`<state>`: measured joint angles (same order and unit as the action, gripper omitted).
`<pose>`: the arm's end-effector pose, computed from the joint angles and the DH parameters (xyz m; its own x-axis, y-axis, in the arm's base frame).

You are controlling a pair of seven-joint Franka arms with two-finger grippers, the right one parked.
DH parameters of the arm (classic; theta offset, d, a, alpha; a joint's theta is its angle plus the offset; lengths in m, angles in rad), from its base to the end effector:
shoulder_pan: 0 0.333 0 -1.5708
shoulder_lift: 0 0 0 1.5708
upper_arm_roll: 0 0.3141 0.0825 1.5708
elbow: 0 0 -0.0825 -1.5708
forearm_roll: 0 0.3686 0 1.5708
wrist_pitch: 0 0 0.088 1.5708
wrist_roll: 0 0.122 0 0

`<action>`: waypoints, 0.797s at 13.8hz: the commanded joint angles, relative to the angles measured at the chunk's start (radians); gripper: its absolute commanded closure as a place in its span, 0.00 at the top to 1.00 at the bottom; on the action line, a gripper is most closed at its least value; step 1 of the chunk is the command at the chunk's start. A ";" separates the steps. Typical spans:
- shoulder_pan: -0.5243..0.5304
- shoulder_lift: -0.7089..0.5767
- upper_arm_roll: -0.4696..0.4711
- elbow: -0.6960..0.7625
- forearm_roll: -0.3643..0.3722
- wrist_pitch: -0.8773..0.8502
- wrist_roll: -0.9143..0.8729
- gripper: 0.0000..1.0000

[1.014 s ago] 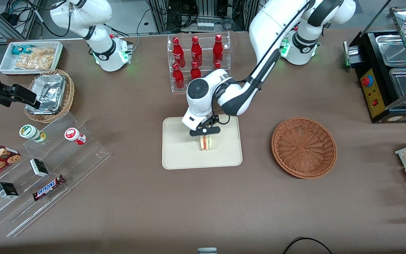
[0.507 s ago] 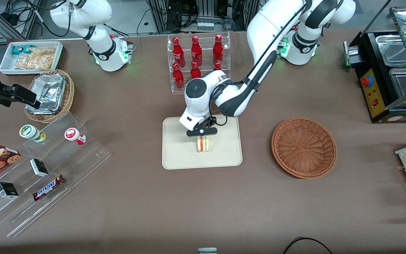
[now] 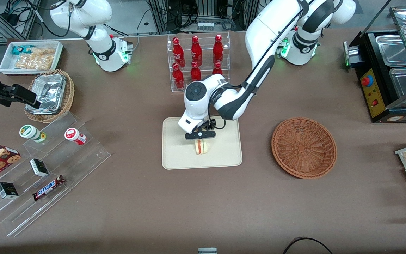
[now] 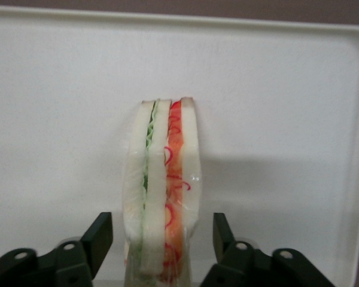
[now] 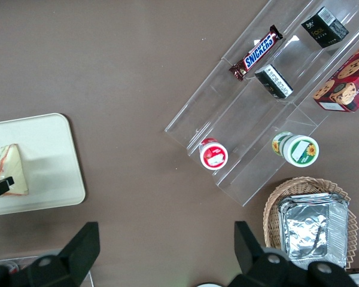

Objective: Place sandwich from basket to tray

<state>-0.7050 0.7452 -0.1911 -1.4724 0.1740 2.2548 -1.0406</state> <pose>0.4674 -0.5361 0.2398 0.9952 0.0913 0.0361 0.0899 -0.9952 0.0396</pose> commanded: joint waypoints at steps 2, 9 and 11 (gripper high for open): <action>0.024 -0.157 0.010 -0.019 0.004 -0.134 -0.067 1.00; 0.214 -0.381 0.018 -0.023 0.012 -0.461 -0.125 1.00; 0.265 -0.415 0.018 -0.025 0.016 -0.503 -0.124 1.00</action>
<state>-0.4748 0.3742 -0.1653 -1.4640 0.1741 1.7800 -1.1347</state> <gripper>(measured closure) 0.000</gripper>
